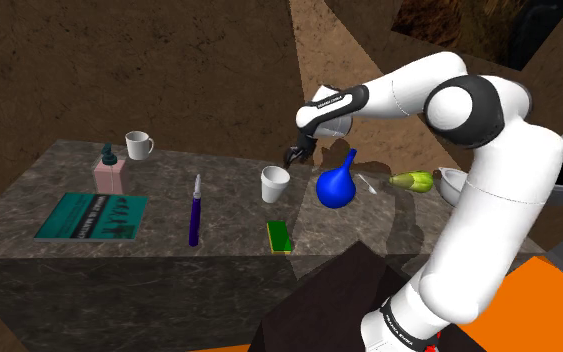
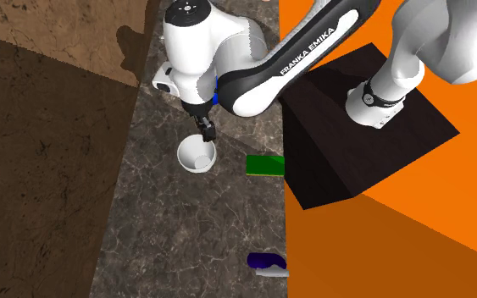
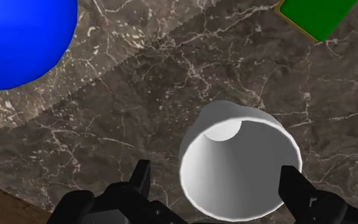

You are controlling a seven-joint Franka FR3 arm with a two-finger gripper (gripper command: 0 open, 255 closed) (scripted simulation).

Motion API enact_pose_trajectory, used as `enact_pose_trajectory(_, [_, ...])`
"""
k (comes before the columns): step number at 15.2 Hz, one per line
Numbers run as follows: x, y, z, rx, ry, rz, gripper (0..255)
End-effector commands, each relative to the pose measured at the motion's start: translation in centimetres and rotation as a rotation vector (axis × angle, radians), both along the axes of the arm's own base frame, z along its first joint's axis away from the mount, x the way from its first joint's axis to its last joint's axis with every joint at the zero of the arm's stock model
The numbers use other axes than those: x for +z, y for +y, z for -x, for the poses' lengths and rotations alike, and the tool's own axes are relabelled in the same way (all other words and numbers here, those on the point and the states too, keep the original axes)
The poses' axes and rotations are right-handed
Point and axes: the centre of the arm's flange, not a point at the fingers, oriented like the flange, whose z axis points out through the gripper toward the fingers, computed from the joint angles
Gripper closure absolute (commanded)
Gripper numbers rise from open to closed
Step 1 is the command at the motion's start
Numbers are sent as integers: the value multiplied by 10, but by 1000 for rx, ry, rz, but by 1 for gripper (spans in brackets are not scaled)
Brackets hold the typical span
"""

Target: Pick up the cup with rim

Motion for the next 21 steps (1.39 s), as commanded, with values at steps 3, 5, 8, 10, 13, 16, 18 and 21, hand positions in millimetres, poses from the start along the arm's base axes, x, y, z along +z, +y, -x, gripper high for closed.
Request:
enact_pose_trajectory(3, [-38,-16,-34,3,-3,-6,0])
enact_pose_trajectory(5, [-52,-20,-42,4,-3,-8,0])
enact_pose_trajectory(8, [-68,-20,-42,4,-3,-8,0])
enact_pose_trajectory(10, [-79,-20,-42,4,-3,-8,0])
enact_pose_trajectory(13, [-87,-20,-42,4,-3,-8,0])
enact_pose_trajectory(16, [-87,-20,-42,4,-3,-8,255])
enact_pose_trajectory(18, [-87,-20,-42,4,-3,-8,255])
enact_pose_trajectory(21, [-87,-20,-42,4,-3,-8,255])
